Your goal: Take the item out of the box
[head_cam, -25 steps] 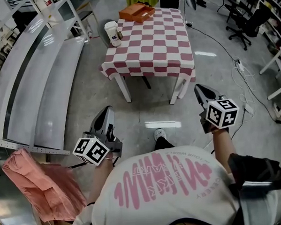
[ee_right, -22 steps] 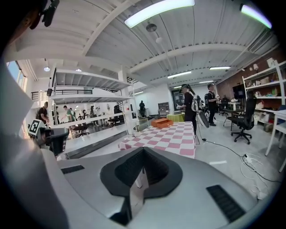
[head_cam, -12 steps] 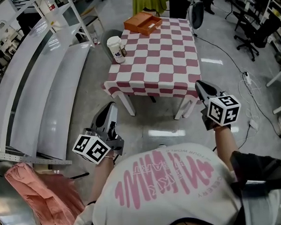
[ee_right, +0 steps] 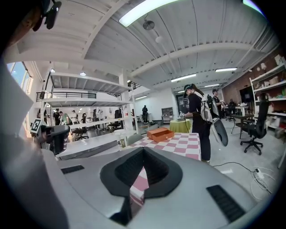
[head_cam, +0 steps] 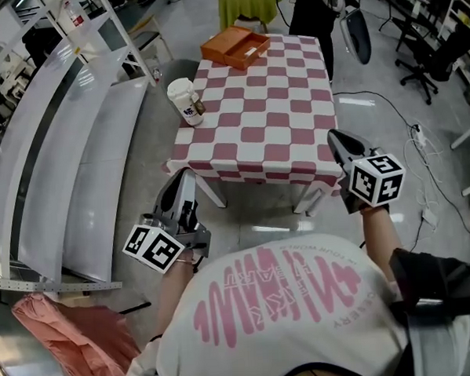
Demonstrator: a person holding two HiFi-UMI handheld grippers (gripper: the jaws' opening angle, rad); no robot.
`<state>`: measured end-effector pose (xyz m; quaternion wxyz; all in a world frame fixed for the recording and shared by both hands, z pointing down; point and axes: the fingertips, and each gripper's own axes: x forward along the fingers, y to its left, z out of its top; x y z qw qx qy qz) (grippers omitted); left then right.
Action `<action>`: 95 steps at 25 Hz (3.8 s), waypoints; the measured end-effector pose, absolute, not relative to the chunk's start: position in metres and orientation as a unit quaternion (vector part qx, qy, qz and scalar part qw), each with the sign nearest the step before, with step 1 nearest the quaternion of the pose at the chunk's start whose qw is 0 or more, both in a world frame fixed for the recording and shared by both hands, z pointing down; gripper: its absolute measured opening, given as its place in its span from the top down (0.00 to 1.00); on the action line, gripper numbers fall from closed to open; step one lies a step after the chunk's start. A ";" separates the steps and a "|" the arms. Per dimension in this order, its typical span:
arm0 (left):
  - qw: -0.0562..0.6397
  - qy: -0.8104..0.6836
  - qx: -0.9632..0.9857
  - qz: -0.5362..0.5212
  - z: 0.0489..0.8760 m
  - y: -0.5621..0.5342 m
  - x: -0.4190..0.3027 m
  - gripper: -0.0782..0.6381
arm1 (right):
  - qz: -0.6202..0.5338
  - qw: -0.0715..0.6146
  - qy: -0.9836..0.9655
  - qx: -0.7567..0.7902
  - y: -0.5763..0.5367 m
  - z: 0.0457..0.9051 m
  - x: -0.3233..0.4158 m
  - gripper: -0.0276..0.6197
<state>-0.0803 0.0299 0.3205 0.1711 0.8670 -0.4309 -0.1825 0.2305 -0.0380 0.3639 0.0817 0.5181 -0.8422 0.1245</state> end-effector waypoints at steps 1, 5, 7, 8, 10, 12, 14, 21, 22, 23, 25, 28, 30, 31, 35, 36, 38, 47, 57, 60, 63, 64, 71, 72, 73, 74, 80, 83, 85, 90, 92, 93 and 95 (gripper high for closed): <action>0.174 -0.430 0.866 -0.185 0.322 0.023 -0.079 0.88 | 0.126 0.083 -0.842 0.518 -0.044 0.366 0.232 0.95; 0.176 -0.431 0.866 -0.183 0.328 0.002 -0.073 0.88 | 0.129 0.090 -0.842 0.517 -0.066 0.373 0.237 0.95; 0.178 -0.432 0.866 -0.177 0.333 -0.005 -0.070 0.88 | 0.132 0.093 -0.843 0.514 -0.073 0.378 0.236 0.95; 0.180 -0.431 0.867 -0.173 0.336 -0.008 -0.067 0.88 | 0.135 0.093 -0.843 0.513 -0.075 0.381 0.237 0.95; 0.183 -0.431 0.869 -0.163 0.341 -0.013 -0.063 0.88 | 0.142 0.094 -0.842 0.511 -0.078 0.388 0.238 0.95; 0.188 -0.432 0.868 -0.154 0.346 -0.017 -0.059 0.88 | 0.150 0.094 -0.842 0.509 -0.081 0.394 0.239 0.95; 0.196 -0.438 0.865 -0.143 0.352 -0.020 -0.057 0.88 | 0.160 0.097 -0.842 0.507 -0.083 0.402 0.239 0.95; 0.233 -0.464 0.847 -0.112 0.380 -0.044 -0.057 0.88 | 0.186 0.107 -0.845 0.490 -0.097 0.426 0.225 0.95; 0.239 -0.466 0.845 -0.107 0.383 -0.050 -0.057 0.88 | 0.188 0.109 -0.847 0.486 -0.100 0.429 0.221 0.95; 0.243 -0.467 0.844 -0.103 0.386 -0.056 -0.056 0.88 | 0.189 0.112 -0.848 0.483 -0.105 0.431 0.218 0.95; 0.248 -0.460 0.847 -0.098 0.389 -0.069 -0.054 0.88 | 0.191 0.115 -0.849 0.478 -0.115 0.434 0.211 0.95; 0.251 -0.445 0.854 -0.093 0.392 -0.092 -0.050 0.88 | 0.196 0.122 -0.848 0.477 -0.137 0.439 0.203 0.95; 0.253 -0.438 0.858 -0.091 0.392 -0.111 -0.051 0.88 | 0.201 0.126 -0.847 0.476 -0.154 0.441 0.197 0.95; 0.252 -0.434 0.860 -0.091 0.390 -0.122 -0.051 0.88 | 0.203 0.127 -0.847 0.475 -0.164 0.441 0.194 0.95; 0.241 -0.404 0.878 -0.084 0.378 -0.166 -0.048 0.88 | 0.200 0.116 -0.848 0.476 -0.210 0.429 0.179 0.95; 0.237 -0.395 0.884 -0.080 0.373 -0.177 -0.047 0.88 | 0.199 0.113 -0.848 0.478 -0.222 0.425 0.176 0.95; 0.226 -0.383 0.892 -0.078 0.361 -0.198 -0.049 0.88 | 0.195 0.108 -0.849 0.479 -0.245 0.418 0.167 0.95; 0.144 -0.360 0.920 -0.055 0.293 -0.302 -0.085 0.88 | 0.131 0.120 -0.870 0.460 -0.353 0.373 0.130 0.95; 0.124 -0.327 0.936 -0.044 0.268 -0.388 -0.097 0.88 | 0.120 0.110 -0.870 0.466 -0.449 0.355 0.109 0.95; 0.132 -0.304 0.942 -0.049 0.271 -0.407 -0.086 0.88 | 0.118 0.114 -0.868 0.469 -0.478 0.354 0.106 0.95; 0.137 -0.280 0.949 -0.047 0.273 -0.423 -0.075 0.88 | 0.117 0.120 -0.865 0.472 -0.506 0.358 0.105 0.95; 0.138 -0.273 0.951 -0.044 0.275 -0.426 -0.073 0.88 | 0.117 0.122 -0.864 0.474 -0.514 0.361 0.104 0.95; 0.158 -0.257 0.952 -0.042 0.289 -0.447 -0.072 0.88 | 0.139 0.160 -0.855 0.474 -0.569 0.407 0.100 0.95; 0.161 -0.257 0.952 -0.040 0.291 -0.451 -0.071 0.88 | 0.144 0.168 -0.853 0.472 -0.578 0.413 0.100 0.95; 0.165 -0.256 0.952 -0.039 0.293 -0.455 -0.071 0.88 | 0.149 0.176 -0.852 0.470 -0.586 0.420 0.100 0.95; 0.167 -0.256 0.951 -0.038 0.295 -0.458 -0.072 0.88 | 0.152 0.182 -0.851 0.468 -0.593 0.427 0.100 0.95; 0.175 -0.262 0.948 -0.037 0.308 -0.472 -0.077 0.88 | 0.221 0.202 -0.832 0.467 -0.631 0.478 0.104 0.95; 0.177 -0.264 0.947 -0.039 0.314 -0.477 -0.080 0.88 | 0.238 0.221 -0.822 0.469 -0.646 0.498 0.109 0.95; 0.181 -0.268 0.945 -0.043 0.318 -0.479 -0.084 0.88 | 0.239 0.237 -0.819 0.465 -0.652 0.508 0.111 0.95; 0.183 -0.271 0.944 -0.045 0.326 -0.482 -0.090 0.88 | 0.231 0.288 -0.820 0.438 -0.665 0.523 0.111 0.92; 0.183 -0.271 0.944 -0.046 0.326 -0.483 -0.089 0.88 | 0.229 0.314 -0.820 0.421 -0.667 0.529 0.113 0.66; 0.184 -0.270 0.944 -0.047 0.326 -0.483 -0.089 0.88 | 0.227 0.327 -0.820 0.412 -0.668 0.531 0.113 0.61; 0.185 -0.268 0.944 -0.049 0.325 -0.483 -0.090 0.88 | 0.217 0.352 -0.818 0.399 -0.670 0.535 0.115 0.59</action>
